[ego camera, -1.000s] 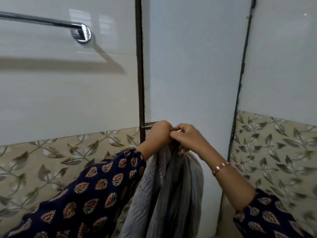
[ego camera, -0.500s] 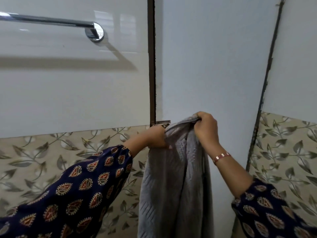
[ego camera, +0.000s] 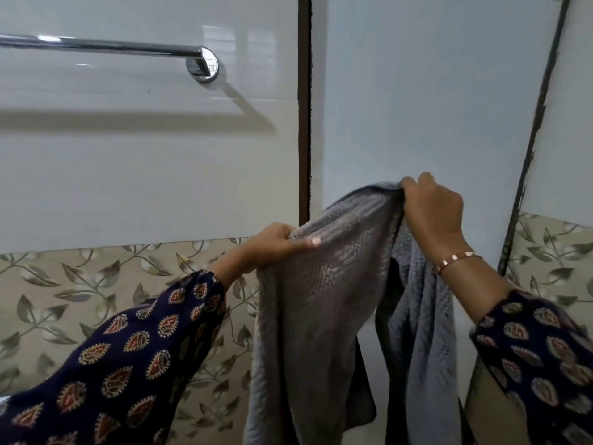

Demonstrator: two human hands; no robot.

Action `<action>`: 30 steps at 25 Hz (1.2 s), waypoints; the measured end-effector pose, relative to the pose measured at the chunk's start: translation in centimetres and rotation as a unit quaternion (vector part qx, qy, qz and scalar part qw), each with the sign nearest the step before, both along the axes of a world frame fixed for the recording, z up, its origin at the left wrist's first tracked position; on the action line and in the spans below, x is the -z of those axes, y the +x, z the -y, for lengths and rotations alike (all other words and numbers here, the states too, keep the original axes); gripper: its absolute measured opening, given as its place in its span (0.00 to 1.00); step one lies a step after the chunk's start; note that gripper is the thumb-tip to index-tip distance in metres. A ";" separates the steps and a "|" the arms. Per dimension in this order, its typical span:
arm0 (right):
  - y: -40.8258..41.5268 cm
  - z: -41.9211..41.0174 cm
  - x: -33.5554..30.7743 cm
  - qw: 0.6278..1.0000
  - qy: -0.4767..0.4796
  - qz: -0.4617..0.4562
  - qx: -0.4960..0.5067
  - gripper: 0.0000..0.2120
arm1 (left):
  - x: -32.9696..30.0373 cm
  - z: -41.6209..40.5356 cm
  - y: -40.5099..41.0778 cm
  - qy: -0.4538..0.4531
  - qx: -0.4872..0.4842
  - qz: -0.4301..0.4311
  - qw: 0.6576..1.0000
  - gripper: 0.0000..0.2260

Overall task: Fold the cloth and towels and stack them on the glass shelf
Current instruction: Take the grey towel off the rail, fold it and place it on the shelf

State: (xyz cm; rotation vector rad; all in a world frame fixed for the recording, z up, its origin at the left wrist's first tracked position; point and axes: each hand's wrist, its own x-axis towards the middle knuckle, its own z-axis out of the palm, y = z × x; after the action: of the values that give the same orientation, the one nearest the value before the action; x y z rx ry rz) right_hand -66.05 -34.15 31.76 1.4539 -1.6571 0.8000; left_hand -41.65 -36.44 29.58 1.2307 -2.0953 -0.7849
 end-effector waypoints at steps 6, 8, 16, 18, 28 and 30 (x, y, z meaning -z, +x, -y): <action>-1.9 -0.2 -2.2 0.998 0.000 0.048 0.028 0.11 | 3.5 1.7 3.1 0.002 -0.043 0.161 0.986 0.21; -2.4 0.0 -1.5 0.998 -0.005 0.064 0.029 0.11 | 4.6 2.2 4.9 0.010 -0.069 0.246 0.967 0.22; 0.5 -0.2 -0.3 0.993 -0.017 0.113 -0.033 0.08 | 3.6 2.4 6.4 -0.060 -0.338 -0.030 0.939 0.21; 3.4 -0.4 -1.2 0.989 -0.004 0.124 -0.085 0.09 | 1.2 1.0 2.2 -0.127 -0.266 -0.120 0.948 0.16; 5.7 -2.4 -1.3 0.723 0.187 0.448 -0.492 0.07 | -3.0 -1.6 -4.5 -0.144 -0.027 -0.184 0.972 0.16; 5.2 -2.0 1.1 0.688 0.269 0.471 -0.482 0.08 | -3.4 -2.0 -5.0 -0.154 -0.068 -0.268 0.949 0.12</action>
State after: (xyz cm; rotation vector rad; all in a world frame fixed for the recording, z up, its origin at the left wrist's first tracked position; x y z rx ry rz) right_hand -60.88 -32.15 30.65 2.7190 -1.8031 2.0384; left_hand -46.62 -34.43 32.94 0.8610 -1.5940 -0.6131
